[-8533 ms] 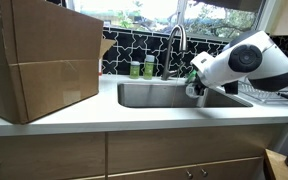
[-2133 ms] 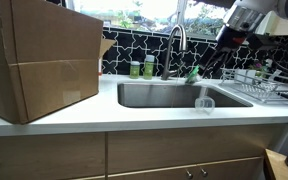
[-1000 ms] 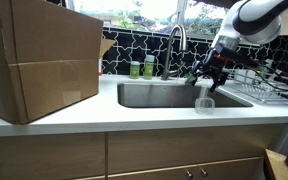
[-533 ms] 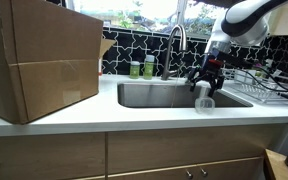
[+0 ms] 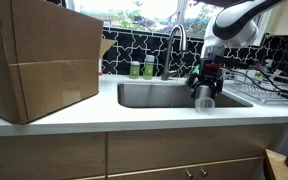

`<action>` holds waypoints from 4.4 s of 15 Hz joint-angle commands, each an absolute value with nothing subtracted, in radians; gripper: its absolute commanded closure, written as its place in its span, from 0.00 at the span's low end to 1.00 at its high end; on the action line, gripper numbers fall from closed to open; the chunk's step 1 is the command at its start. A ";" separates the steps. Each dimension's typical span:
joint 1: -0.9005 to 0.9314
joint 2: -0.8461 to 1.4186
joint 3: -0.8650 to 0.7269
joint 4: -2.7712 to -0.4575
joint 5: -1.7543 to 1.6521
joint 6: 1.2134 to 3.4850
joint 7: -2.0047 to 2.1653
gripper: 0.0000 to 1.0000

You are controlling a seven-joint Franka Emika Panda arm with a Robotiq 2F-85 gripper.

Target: Take the container out of the sink then empty it and place it upside down on the edge of the sink

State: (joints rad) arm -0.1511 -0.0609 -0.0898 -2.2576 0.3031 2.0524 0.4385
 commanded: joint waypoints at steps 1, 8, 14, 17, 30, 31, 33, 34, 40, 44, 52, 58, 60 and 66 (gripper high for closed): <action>-0.147 -0.014 -0.107 -2.217 0.301 2.004 0.420 0.00; -0.152 0.033 -0.125 -2.186 0.340 1.991 0.383 0.00; -0.152 0.065 -0.128 -2.157 0.359 1.943 0.360 0.00; -0.154 0.079 -0.130 -2.144 0.364 1.909 0.352 0.00; -0.130 0.065 -0.126 -2.102 0.341 1.754 0.469 0.63; -0.119 0.048 -0.121 -2.108 0.317 1.763 0.514 0.63; -0.094 0.012 -0.105 -2.126 0.261 1.801 0.610 0.63; -0.076 -0.016 -0.092 -2.146 0.214 1.835 0.676 0.63; -0.014 -0.130 0.015 -2.214 -0.032 1.941 1.014 0.63; -0.003 -0.151 0.080 -2.257 -0.238 2.013 1.216 0.63; 0.014 -0.125 0.143 -2.310 -0.617 2.021 1.557 0.63; 0.027 -0.116 0.131 -2.293 -0.585 2.017 1.521 0.38; 0.031 -0.078 0.156 -2.259 -0.628 1.879 1.627 0.63; 0.073 -0.006 0.164 -2.215 -0.659 1.665 1.878 0.63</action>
State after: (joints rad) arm 0.0494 -0.0543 0.1662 -2.2433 -0.6185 1.7251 1.7593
